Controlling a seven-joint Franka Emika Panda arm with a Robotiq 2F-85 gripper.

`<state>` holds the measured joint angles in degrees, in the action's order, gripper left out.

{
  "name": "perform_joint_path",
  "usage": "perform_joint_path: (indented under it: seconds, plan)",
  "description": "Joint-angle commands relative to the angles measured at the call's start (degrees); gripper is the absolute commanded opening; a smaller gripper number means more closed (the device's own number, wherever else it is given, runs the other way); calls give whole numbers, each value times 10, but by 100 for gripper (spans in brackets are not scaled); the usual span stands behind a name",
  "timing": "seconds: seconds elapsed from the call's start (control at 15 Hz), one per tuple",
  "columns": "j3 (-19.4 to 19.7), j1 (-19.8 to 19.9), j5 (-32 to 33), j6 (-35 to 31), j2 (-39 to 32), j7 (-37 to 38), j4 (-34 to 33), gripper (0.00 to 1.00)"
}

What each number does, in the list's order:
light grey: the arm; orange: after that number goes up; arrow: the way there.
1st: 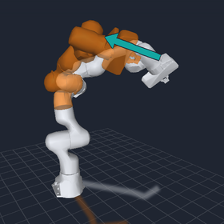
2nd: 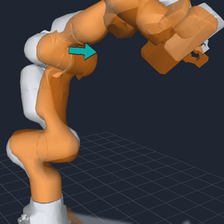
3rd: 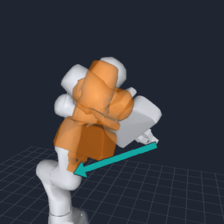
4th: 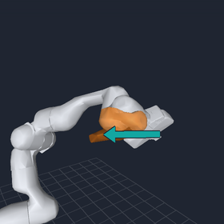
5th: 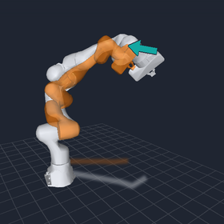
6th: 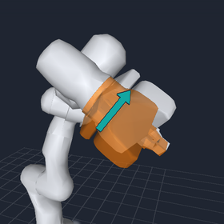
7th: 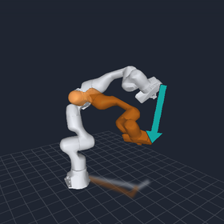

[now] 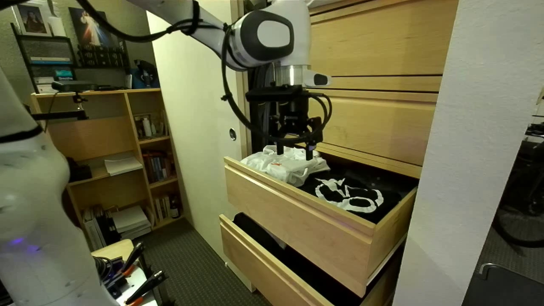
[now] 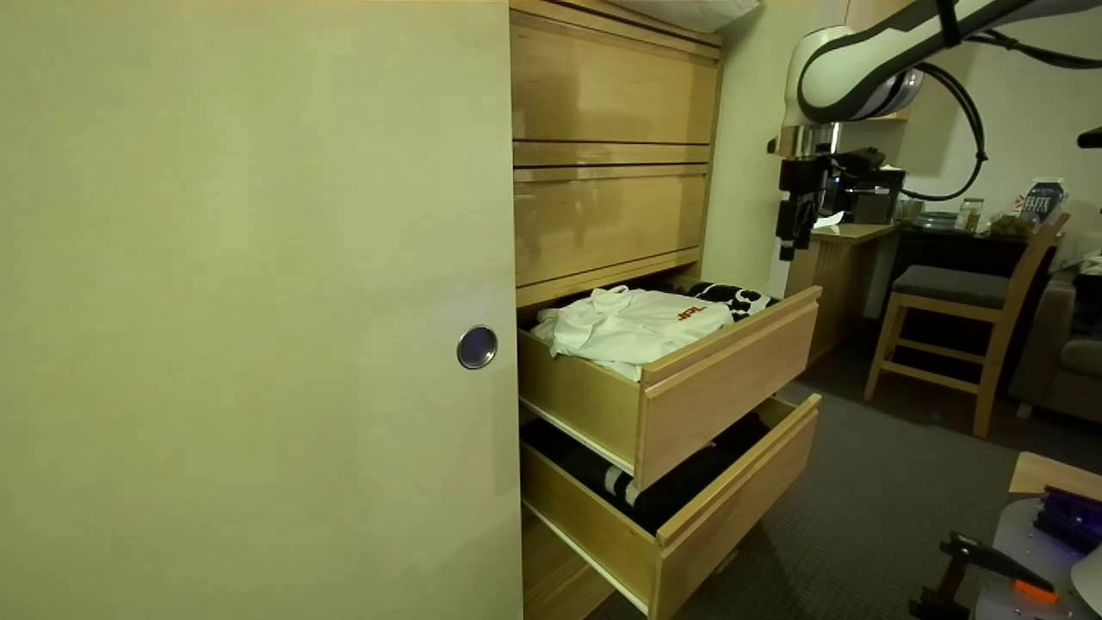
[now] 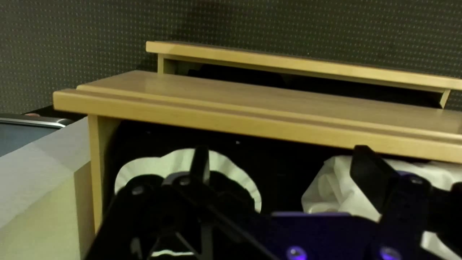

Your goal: Close the second drawer from the top

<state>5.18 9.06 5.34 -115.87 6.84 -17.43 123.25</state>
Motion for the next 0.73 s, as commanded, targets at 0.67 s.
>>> perform_joint_path:
  seconds: [0.67]
  plan:
    - [12,-27,3,-21,65,4,118,100]
